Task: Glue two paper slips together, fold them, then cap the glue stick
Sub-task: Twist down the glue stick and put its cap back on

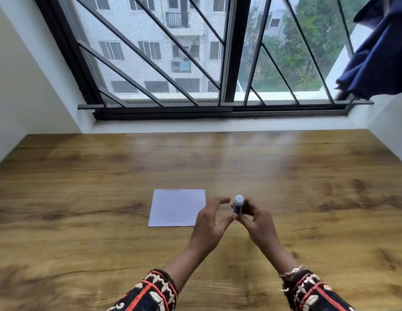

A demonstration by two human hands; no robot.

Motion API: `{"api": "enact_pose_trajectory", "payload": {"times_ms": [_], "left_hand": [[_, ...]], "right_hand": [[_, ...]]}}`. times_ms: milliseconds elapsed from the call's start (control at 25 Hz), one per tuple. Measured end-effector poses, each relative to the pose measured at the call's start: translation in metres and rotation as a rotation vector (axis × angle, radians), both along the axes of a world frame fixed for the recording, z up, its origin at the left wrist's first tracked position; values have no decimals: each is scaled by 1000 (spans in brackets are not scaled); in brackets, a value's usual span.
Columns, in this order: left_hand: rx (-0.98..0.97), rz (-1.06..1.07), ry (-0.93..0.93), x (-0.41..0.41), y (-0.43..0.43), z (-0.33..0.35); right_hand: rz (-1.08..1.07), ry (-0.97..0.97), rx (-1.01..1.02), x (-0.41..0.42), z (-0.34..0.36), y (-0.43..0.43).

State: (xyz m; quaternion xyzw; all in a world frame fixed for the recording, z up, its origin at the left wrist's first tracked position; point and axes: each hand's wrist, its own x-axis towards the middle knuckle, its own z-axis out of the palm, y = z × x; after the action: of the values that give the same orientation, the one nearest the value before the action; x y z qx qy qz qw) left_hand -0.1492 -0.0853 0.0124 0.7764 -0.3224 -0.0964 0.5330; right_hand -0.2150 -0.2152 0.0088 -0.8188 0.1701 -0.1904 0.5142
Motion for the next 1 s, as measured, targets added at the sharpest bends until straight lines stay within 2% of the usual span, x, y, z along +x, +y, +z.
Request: {"api": "enact_pose_trajectory", "payload": {"times_ms": [200,400,600,720,840,1000], "left_hand": [[-122,56,148,6,7,12],[-170,20,233,19,19,18],[-260,-3,303,39,33,24],[-266,-68,355,47,38,30],[-253,-101,346,51,42,33],[-257,-87,308,49,46,35]], "right_hand": [[65,-14,64,12,5,22],[100,-35,113,20,6,36],[303,130,87,29,15,33],[342,152,93,36,15,35],[329,120,128,43,15,42],[226,95,75,48,15,49]]}}
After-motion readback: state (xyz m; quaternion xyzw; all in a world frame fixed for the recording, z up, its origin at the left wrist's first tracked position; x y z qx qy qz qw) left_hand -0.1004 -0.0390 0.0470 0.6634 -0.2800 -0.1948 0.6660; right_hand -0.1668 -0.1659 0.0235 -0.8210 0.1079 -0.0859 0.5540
